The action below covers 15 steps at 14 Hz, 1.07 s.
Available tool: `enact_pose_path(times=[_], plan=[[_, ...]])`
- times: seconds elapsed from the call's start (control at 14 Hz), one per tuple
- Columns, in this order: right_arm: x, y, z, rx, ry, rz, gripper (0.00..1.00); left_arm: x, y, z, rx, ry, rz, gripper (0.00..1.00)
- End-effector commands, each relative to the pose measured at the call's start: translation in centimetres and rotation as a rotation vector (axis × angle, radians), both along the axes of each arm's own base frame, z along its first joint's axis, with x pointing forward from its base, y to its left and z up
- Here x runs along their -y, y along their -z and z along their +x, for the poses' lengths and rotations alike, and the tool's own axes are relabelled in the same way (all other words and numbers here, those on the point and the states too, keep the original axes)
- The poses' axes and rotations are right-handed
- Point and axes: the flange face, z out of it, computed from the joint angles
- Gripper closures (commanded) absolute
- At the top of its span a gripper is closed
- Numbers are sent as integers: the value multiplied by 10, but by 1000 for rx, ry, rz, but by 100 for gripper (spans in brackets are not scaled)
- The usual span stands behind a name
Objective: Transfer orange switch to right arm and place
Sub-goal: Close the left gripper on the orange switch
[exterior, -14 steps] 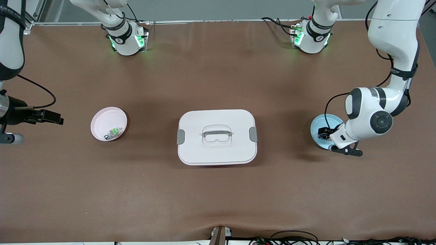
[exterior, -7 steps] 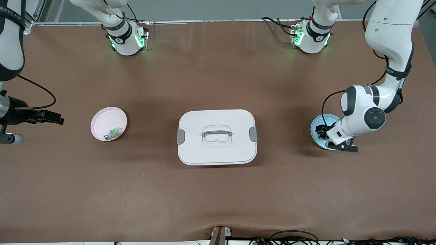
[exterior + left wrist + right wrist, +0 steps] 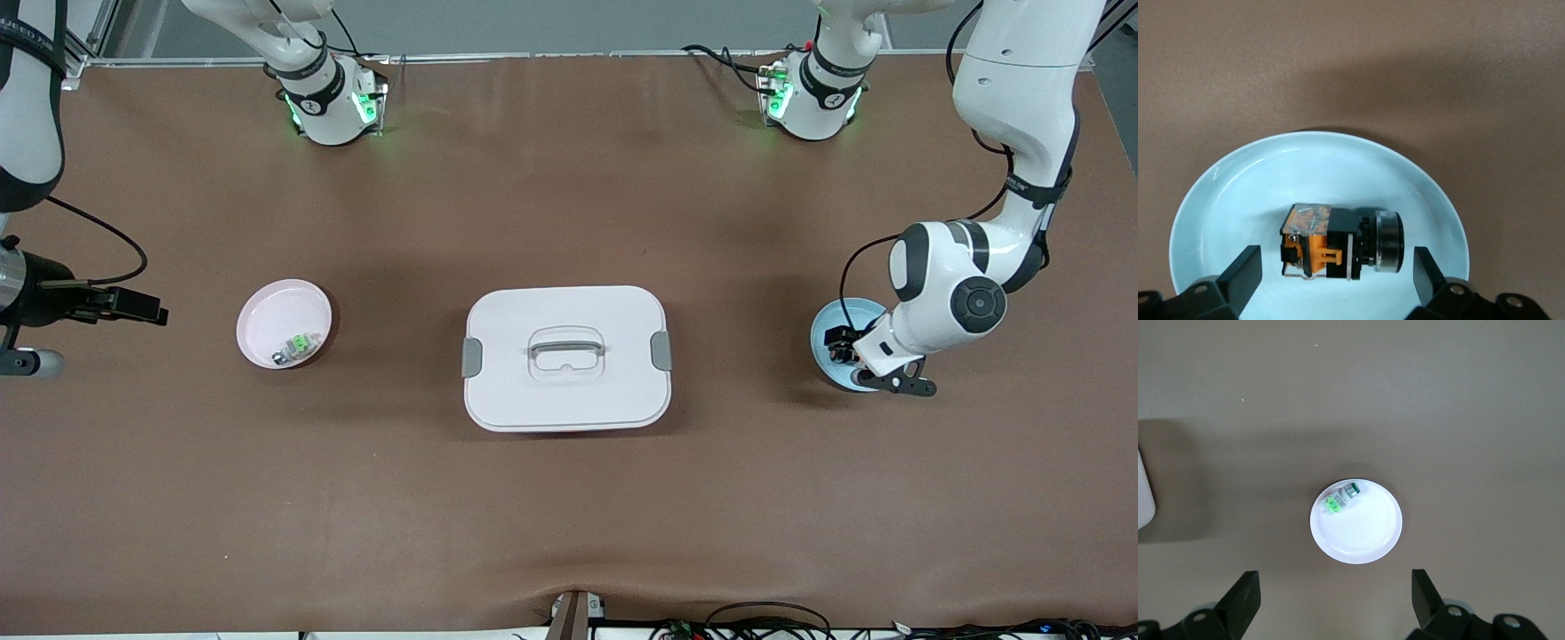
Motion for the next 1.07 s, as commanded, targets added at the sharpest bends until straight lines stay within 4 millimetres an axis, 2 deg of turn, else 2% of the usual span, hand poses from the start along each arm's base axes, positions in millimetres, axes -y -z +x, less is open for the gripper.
enact_pose_path(times=[0.0, 0.43, 0.86, 0.93, 1.0], plan=[[1, -2, -1, 9, 18, 19, 0, -1, 2, 0, 18, 18, 3, 0], [0, -1, -1, 9, 17, 21, 0, -2, 12, -2, 3, 17, 3, 0], [-2, -1, 0, 14, 16, 22, 0, -1, 13, -2, 7, 1, -1, 0], [-3, -1, 0, 14, 11, 21, 0, -1, 13, -2, 7, 0, 0, 6], [-2, -2, 1, 23, 13, 20, 0, -1, 13, -2, 6, -3, -1, 20]])
